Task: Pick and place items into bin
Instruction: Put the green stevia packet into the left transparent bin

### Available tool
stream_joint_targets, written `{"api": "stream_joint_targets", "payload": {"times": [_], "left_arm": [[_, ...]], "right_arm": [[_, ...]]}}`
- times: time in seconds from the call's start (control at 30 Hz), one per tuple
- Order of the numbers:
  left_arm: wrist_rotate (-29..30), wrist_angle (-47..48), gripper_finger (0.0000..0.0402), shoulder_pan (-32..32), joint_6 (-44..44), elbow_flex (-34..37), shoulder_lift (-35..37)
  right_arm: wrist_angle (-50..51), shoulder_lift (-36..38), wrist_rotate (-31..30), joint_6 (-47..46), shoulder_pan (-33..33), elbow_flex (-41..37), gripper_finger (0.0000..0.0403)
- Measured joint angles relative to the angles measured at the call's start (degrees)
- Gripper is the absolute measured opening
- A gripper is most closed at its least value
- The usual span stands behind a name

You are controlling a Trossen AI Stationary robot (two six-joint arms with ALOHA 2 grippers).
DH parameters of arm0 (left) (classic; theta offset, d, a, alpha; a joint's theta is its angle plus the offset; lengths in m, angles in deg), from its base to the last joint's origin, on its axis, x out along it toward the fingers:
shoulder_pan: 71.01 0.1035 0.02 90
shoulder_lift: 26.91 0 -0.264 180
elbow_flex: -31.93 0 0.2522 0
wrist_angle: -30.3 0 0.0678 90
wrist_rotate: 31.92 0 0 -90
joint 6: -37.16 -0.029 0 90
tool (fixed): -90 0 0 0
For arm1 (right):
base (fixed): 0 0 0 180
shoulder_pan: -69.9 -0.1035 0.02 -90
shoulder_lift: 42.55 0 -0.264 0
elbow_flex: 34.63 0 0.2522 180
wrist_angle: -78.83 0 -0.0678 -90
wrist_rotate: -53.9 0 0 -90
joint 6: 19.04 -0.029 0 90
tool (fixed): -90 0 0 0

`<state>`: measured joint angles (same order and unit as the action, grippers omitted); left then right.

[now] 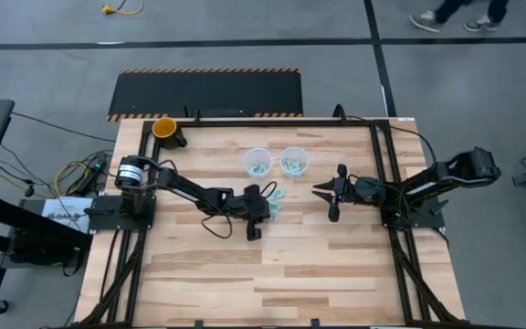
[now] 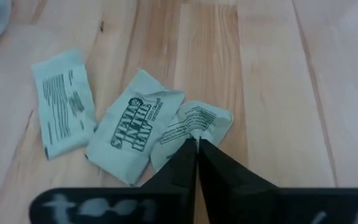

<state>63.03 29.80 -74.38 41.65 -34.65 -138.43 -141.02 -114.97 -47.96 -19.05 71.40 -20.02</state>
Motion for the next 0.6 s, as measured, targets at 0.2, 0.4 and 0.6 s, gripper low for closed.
{"api": "stream_joint_targets", "payload": {"times": [0.2, 0.4, 0.6], "left_arm": [[-0.19, 3.54, 0.0003, -0.01, 0.8, 0.19, 4.07], [-0.17, 6.46, 0.0003, -0.04, 0.8, 0.11, 8.34], [1.21, 8.73, 0.0003, -0.04, -0.67, 0.09, 12.15]], "right_arm": [[0.0, 0.0, 0.0, 0.0, 0.0, 0.0, 0.0075], [0.0, 0.0, 0.0, 0.0, 0.0, 0.0, 0.0075], [-0.02, 0.0, 0.0, 0.0, 0.0, 0.0, 0.0075]]}}
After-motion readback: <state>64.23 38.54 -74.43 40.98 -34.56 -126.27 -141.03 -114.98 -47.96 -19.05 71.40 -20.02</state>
